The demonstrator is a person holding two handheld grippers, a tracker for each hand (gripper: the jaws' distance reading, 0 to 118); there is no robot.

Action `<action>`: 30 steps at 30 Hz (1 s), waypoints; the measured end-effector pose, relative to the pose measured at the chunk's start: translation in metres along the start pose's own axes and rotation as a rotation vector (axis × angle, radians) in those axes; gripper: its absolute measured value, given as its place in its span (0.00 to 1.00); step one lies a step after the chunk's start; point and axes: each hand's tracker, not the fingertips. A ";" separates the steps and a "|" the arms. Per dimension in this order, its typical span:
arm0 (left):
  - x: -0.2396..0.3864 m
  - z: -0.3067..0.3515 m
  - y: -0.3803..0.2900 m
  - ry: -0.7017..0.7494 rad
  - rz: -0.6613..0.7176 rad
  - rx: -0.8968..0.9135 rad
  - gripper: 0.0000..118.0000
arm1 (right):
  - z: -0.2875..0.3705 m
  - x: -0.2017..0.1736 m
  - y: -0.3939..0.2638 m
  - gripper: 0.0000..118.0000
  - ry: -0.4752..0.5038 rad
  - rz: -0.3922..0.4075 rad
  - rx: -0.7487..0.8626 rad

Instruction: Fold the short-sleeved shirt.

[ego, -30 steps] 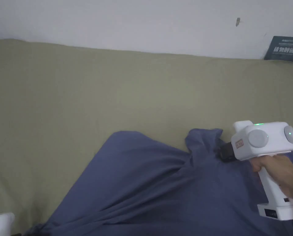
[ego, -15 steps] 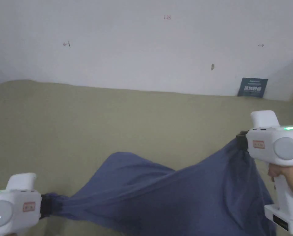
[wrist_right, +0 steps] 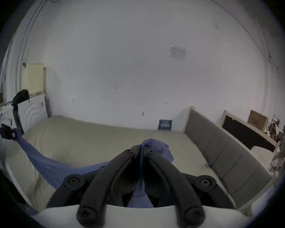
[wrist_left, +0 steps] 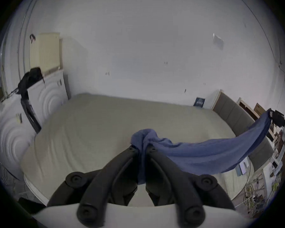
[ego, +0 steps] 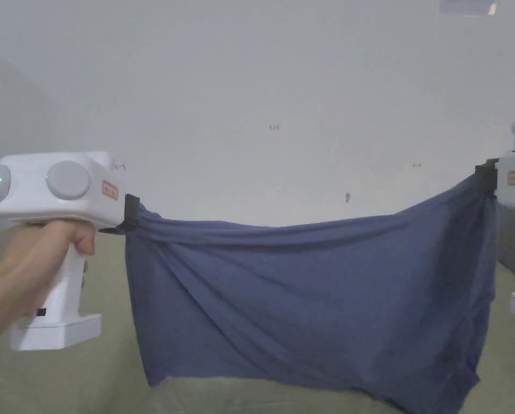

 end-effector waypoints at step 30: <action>0.026 -0.203 0.191 0.278 -0.028 0.166 0.06 | -0.244 -0.054 0.134 0.07 -0.093 -0.016 0.103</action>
